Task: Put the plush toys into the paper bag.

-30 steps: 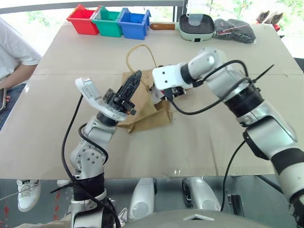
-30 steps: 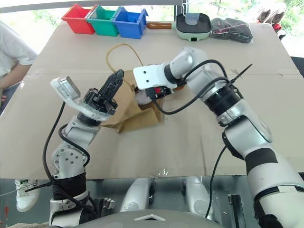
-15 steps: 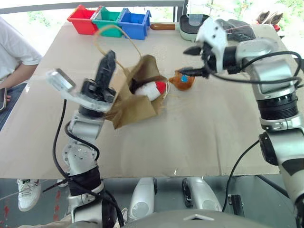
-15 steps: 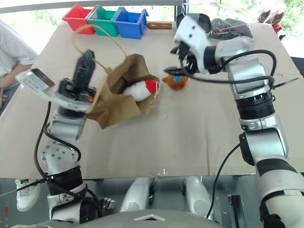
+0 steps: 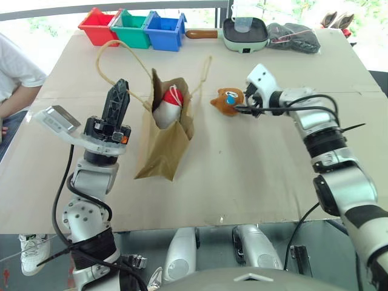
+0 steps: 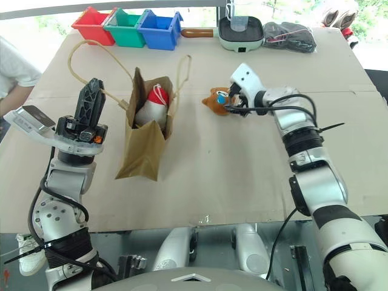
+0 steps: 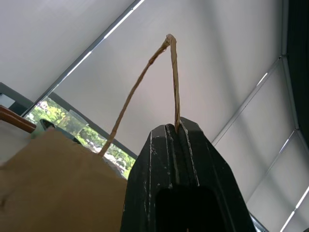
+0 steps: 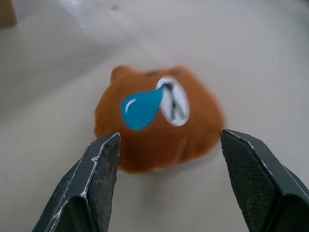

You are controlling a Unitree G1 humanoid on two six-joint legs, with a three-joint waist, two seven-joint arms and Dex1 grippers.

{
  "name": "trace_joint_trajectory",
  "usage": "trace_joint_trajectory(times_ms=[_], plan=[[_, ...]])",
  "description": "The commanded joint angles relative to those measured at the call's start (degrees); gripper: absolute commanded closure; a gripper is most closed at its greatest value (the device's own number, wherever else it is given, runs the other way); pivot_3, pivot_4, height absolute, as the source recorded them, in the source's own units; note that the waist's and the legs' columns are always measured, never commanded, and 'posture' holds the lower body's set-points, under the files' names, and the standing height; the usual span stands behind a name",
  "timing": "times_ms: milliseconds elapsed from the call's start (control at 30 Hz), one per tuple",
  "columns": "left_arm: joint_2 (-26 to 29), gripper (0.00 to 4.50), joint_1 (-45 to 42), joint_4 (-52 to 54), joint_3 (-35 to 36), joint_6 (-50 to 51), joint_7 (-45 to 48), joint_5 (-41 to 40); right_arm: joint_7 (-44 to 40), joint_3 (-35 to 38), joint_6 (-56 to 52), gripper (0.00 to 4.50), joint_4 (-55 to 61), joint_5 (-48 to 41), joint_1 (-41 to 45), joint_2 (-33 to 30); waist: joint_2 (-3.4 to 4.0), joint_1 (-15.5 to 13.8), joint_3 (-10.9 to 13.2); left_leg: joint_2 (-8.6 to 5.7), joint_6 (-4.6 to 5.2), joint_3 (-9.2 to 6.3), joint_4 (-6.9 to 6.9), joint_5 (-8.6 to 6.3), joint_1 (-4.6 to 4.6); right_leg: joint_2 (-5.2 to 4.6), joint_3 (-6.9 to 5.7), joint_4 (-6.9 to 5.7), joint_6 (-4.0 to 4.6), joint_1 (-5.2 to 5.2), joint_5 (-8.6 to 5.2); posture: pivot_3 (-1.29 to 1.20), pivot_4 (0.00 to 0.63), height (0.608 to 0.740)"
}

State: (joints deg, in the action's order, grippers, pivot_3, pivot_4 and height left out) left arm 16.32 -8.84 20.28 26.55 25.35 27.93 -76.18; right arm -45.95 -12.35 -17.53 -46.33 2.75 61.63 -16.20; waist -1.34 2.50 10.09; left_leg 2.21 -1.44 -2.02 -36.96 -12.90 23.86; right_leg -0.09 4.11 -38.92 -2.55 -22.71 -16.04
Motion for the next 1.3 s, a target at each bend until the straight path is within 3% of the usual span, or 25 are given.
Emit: trace_joint_trajectory(times_ms=[33,67,167,267,333,433,500,700,800,1100,1300], plan=[[1.19,4.50,-0.08,3.93,0.19,-0.69,-0.21,0.06,4.17,-2.06,8.37,1.35,-10.12,4.02,4.61,3.23,0.00,0.06,0.00,0.00,0.00,0.01,0.01,0.00,0.00,0.00,0.01,0.01,0.00,0.00,0.00,0.00,0.150,0.740],[1.39,4.50,-0.03,4.53,-0.14,-0.65,-0.22,0.27,6.03,-2.41,10.34,1.35,-13.41,5.11,5.06,4.14,0.00,0.04,0.00,0.00,-0.01,0.00,0.02,0.00,0.00,0.00,0.00,0.03,0.00,0.00,0.00,0.00,0.150,0.740],[1.58,4.50,0.11,5.54,-0.59,-0.60,-0.47,0.46,8.77,-1.25,14.51,2.55,-18.62,5.68,6.07,5.19,-0.01,-0.18,-0.01,0.00,-0.01,0.00,0.03,0.01,-0.01,-0.01,0.00,0.02,0.00,0.01,0.00,0.00,0.150,0.740],[1.71,4.50,0.04,5.64,-0.68,-0.65,-0.61,0.40,7.80,0.06,18.15,4.11,-18.31,5.15,5.82,4.35,-0.01,-0.18,-0.01,-0.02,-0.01,0.00,-0.01,0.00,-0.01,-0.04,-0.01,0.01,0.00,0.03,0.00,0.00,0.150,0.740],[1.73,4.50,-0.43,5.28,-1.18,-0.56,-0.34,0.65,7.35,0.63,19.65,4.47,-16.52,5.14,4.88,3.00,0.00,-0.23,0.00,-0.02,0.00,-0.01,-0.03,0.00,-0.02,-0.04,-0.01,-0.01,0.00,0.03,0.00,0.00,0.150,0.740],[1.67,4.50,-1.92,4.38,-2.75,-0.21,0.40,0.74,6.36,2.41,20.04,4.47,-7.53,3.84,0.87,-1.18,0.00,-0.75,0.00,-0.04,0.00,-0.09,-0.04,0.00,0.05,-0.05,-0.08,0.01,0.00,0.04,0.00,0.00,0.150,0.740],[1.44,4.50,-3.33,3.45,-4.06,0.18,0.85,0.68,5.33,5.16,15.49,4.47,5.24,1.71,-3.97,-5.12,0.00,-0.99,0.01,-0.04,0.00,-0.05,-0.04,0.00,0.06,-0.07,-0.04,0.03,-0.01,0.04,0.00,0.00,0.150,0.740],[1.23,4.50,-7.01,-0.72,-7.09,1.61,3.28,1.36,-0.32,13.39,-8.04,4.47,47.86,-9.68,-15.07,-15.64,0.18,-1.07,0.11,0.02,0.01,-0.04,0.00,0.00,0.08,0.00,-0.01,0.03,-0.01,-0.02,0.00,0.00,0.150,0.740],[1.00,4.50,-8.62,-2.97,-8.09,2.32,4.63,1.88,-3.51,11.30,-14.27,4.47,58.41,-12.64,-15.46,-18.38,0.17,-0.26,0.11,0.03,0.01,-0.05,0.05,-0.01,-0.02,0.06,0.00,0.00,-0.01,0.00,-0.01,0.00,0.150,0.740],[-1.07,4.50,-11.48,-5.48,-9.77,2.34,6.03,3.82,-11.17,-4.86,-8.83,4.47,60.84,-7.87,-14.11,-20.06,0.13,-0.36,0.10,-0.01,0.01,-0.04,-0.03,-0.01,0.04,0.02,-0.01,0.05,-0.03,0.03,-0.01,0.00,0.150,0.740],[-4.19,4.50,-9.66,-2.72,-10.64,1.89,4.82,4.38,-15.84,-10.67,-1.69,4.47,56.08,-6.73,-11.45,-16.37,0.12,-0.31,0.11,-0.01,0.01,-0.06,-0.10,0.00,0.08,-0.02,-0.03,0.06,-0.03,0.03,-0.01,0.00,0.150,0.740]])
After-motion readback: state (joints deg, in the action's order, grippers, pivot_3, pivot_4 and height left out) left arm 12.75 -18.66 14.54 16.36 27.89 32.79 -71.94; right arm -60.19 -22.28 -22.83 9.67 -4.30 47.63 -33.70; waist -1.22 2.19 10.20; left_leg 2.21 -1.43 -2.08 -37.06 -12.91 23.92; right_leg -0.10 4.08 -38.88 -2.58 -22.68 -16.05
